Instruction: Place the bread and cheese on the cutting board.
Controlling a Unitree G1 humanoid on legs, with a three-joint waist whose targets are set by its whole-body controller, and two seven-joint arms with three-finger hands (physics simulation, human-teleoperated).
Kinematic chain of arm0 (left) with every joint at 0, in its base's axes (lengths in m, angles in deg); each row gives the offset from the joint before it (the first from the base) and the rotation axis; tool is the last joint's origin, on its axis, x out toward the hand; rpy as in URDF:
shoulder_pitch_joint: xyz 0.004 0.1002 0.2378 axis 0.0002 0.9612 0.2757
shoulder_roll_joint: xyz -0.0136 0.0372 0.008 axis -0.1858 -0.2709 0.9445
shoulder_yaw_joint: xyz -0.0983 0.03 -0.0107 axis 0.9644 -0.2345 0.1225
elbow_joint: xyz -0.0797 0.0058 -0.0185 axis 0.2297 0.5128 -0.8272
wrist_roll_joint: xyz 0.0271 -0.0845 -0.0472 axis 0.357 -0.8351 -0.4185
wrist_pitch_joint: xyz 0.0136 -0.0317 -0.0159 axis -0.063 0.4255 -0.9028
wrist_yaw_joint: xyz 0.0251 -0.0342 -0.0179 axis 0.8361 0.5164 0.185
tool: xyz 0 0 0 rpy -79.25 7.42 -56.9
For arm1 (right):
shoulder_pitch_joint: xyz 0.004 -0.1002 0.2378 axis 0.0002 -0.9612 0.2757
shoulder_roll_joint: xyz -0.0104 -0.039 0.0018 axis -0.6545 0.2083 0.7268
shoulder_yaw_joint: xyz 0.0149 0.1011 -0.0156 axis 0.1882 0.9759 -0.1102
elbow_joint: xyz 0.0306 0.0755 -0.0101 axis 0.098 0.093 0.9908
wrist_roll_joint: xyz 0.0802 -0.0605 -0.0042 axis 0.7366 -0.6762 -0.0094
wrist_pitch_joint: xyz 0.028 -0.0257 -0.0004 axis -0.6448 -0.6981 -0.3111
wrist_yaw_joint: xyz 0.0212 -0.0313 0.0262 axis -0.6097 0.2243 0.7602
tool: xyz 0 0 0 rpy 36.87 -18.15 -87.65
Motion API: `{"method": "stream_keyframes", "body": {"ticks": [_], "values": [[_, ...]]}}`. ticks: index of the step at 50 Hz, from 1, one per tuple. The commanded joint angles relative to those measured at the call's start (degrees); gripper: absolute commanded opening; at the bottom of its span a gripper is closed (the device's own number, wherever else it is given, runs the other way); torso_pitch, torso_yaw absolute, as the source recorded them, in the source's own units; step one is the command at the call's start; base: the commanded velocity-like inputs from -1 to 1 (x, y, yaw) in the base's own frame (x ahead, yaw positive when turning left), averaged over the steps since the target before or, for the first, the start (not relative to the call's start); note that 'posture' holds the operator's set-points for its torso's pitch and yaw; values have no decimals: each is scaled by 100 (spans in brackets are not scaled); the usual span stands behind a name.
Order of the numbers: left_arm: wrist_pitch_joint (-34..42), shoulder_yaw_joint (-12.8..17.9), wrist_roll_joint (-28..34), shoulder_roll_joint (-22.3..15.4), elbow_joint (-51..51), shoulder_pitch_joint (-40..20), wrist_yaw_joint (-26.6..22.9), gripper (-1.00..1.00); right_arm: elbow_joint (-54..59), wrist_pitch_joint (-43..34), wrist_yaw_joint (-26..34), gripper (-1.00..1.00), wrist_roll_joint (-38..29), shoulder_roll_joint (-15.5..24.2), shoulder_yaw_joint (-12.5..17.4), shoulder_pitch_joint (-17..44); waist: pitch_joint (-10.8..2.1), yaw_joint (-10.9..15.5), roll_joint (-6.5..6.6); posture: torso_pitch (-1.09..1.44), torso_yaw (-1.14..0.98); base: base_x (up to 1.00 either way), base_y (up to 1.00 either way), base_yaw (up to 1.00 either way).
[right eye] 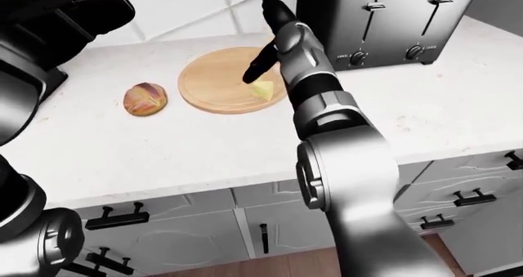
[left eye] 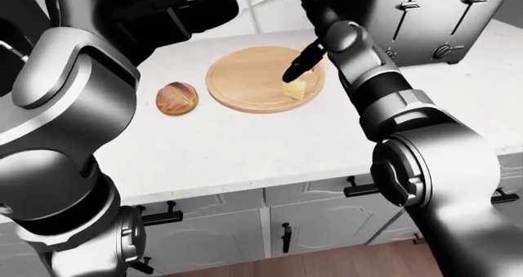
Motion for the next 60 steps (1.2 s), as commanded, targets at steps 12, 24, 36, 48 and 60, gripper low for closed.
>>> {"method": "stream_keyframes", "body": {"ticks": [12,24,36,48,60], "values": [[-149,121,51,-81,-46,-177,-34,100,-675,720,-147,100,1114,164,93,477,-167,-9,-6,0,0,0,0,0],[-113,130,-22,-101,-91,-204,45,100,-3718,-794,119,100,2182,287,-215,-287,-130,17,-58,0,0,0,0,0],[-94,108,-40,-98,-198,-141,88,100,-7996,-3641,923,100,1803,629,-363,-1570,-96,70,-132,0,0,0,0,0],[-63,187,-69,-209,-112,-266,62,100,-9456,-4733,1451,100,1257,725,-391,-2051,-90,51,-114,0,0,0,0,0],[936,5,305,-574,664,-1184,-1279,100,-9685,-4873,1556,100,1088,625,-359,-2199,-90,47,-90,0,0,0,0,0]]}}
